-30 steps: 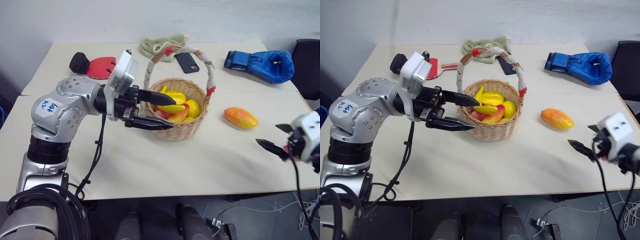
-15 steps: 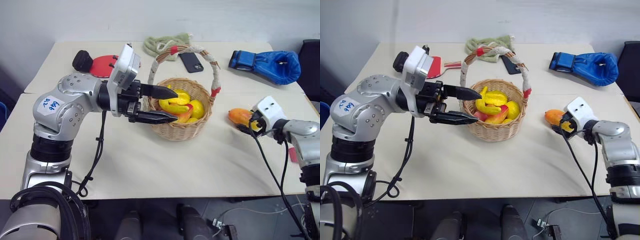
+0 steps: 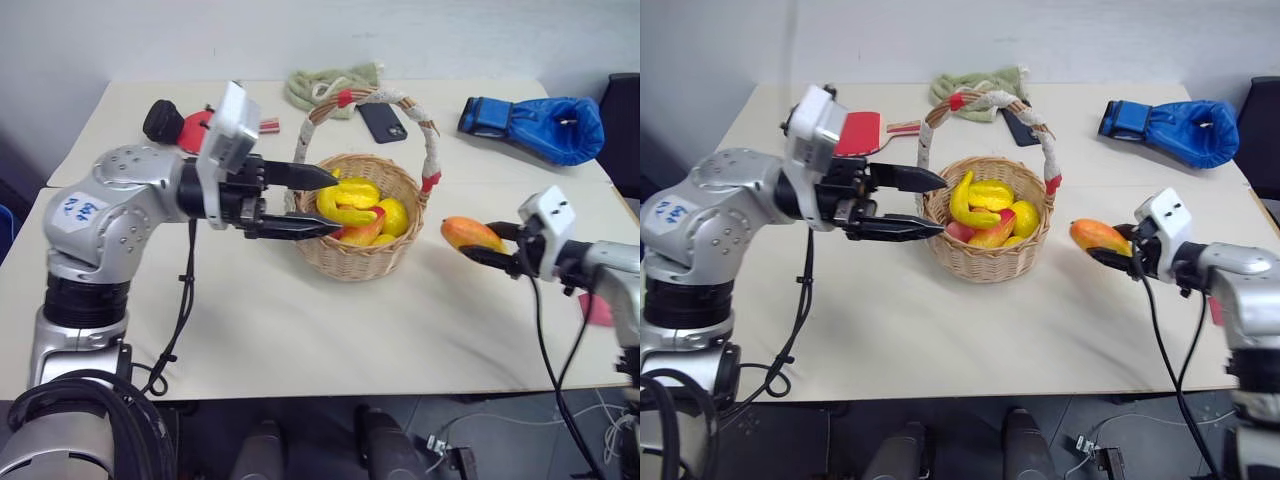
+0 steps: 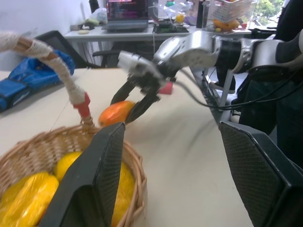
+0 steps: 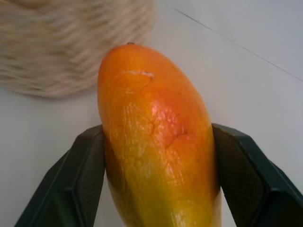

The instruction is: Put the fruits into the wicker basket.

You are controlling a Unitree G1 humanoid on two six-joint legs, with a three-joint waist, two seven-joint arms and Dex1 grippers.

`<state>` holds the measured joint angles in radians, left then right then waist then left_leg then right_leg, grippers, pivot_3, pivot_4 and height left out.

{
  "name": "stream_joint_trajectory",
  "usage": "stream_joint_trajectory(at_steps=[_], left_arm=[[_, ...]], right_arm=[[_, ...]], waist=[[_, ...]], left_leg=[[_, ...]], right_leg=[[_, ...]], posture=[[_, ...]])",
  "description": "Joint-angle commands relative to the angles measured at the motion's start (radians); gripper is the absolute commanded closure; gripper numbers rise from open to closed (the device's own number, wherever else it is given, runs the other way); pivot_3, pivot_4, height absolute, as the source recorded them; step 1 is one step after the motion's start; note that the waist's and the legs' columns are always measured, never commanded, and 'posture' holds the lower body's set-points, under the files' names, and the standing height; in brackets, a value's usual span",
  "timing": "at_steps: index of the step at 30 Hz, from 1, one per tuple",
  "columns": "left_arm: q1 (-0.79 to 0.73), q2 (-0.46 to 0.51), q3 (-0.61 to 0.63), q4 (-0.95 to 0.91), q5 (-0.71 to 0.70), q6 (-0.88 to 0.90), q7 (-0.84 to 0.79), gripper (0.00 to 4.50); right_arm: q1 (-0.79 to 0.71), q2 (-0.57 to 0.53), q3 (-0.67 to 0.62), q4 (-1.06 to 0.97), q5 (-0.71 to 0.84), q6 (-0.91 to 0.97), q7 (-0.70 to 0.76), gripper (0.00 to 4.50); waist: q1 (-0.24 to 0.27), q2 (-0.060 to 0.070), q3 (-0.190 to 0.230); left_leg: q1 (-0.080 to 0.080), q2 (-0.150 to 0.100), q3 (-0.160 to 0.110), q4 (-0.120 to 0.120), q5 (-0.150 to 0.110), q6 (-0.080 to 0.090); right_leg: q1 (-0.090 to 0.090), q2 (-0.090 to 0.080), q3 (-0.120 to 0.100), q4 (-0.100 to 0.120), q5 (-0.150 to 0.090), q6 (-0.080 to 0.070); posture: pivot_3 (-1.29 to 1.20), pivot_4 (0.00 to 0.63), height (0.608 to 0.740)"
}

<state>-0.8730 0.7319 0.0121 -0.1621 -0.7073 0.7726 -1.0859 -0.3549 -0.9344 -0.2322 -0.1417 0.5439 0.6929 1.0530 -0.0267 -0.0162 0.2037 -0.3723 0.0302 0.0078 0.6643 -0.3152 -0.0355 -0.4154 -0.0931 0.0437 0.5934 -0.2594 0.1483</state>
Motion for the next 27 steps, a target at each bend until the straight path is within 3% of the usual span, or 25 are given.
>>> stream_joint_trajectory(at_steps=[1,5,9,14,15,19,23,27], left_arm=[[0.010,0.038,0.054,-0.041,-0.016,-0.003,-0.008,1.19],[0.019,0.072,0.080,-0.038,-0.022,0.004,-0.013,1.19],[0.029,0.090,0.090,-0.031,-0.010,-0.007,-0.015,1.19],[0.036,0.083,0.101,-0.039,-0.011,-0.007,0.004,1.19],[0.039,0.083,0.103,-0.042,-0.013,-0.006,0.008,1.19],[0.058,0.085,0.116,-0.048,-0.017,-0.006,0.019,1.19],[0.066,0.080,0.126,-0.056,-0.025,-0.001,0.029,1.19],[0.062,0.076,0.126,-0.050,-0.028,-0.001,0.034,1.19]], right_arm=[[-0.017,-0.001,-0.068,-0.259,0.221,0.148,-0.016,1.58],[-0.192,0.109,0.028,-0.318,0.254,0.199,-0.172,1.58],[-0.365,0.229,0.214,-0.245,0.096,0.150,-0.291,1.58],[-0.487,0.349,0.343,-0.019,-0.082,0.077,-0.404,1.58],[-0.499,0.364,0.352,0.013,-0.103,0.069,-0.413,1.23],[-0.504,0.398,0.331,0.026,-0.113,0.067,-0.418,0.01],[-0.470,0.391,0.272,-0.093,-0.069,0.098,-0.421,0.01],[-0.416,0.366,0.101,-0.275,0.125,0.228,-0.417,0.01]], waist=[[-0.004,-0.001,0.000],[-0.006,-0.001,0.001],[-0.004,-0.001,0.001],[0.001,-0.002,0.000],[0.001,-0.002,0.000],[0.000,-0.002,0.000],[-0.002,-0.002,0.000],[-0.001,-0.002,0.000]], left_leg=[[0.000,0.000,0.001,0.001,-0.002,0.002],[0.003,0.000,0.001,0.003,-0.002,0.003],[0.003,0.000,0.000,0.002,0.000,0.002],[-0.004,0.000,0.000,0.002,0.000,0.001],[-0.009,-0.001,0.002,0.003,0.001,0.000],[-0.019,-0.001,0.003,0.005,0.002,-0.002],[-0.022,0.000,0.006,0.005,0.002,-0.002],[-0.022,0.000,0.006,0.005,0.002,-0.002]], right_leg=[[0.000,0.000,0.000,0.000,0.000,0.000],[0.002,0.000,0.001,-0.002,0.002,-0.001],[0.000,0.000,0.000,0.001,0.002,-0.003],[-0.007,0.000,0.000,0.006,0.001,-0.004],[-0.011,-0.001,0.000,0.007,0.001,-0.004],[-0.023,-0.003,-0.005,0.009,0.002,-0.003],[-0.030,-0.004,-0.009,0.012,0.001,-0.003],[-0.030,-0.004,-0.009,0.014,0.001,-0.004]], posture=[[0.00,0.150,0.740],[0.00,0.150,0.740],[0.00,0.150,0.740],[0.00,0.150,0.740],[0.00,0.150,0.740],[0.00,0.150,0.740],[0.00,0.150,0.740],[0.00,0.150,0.740]])
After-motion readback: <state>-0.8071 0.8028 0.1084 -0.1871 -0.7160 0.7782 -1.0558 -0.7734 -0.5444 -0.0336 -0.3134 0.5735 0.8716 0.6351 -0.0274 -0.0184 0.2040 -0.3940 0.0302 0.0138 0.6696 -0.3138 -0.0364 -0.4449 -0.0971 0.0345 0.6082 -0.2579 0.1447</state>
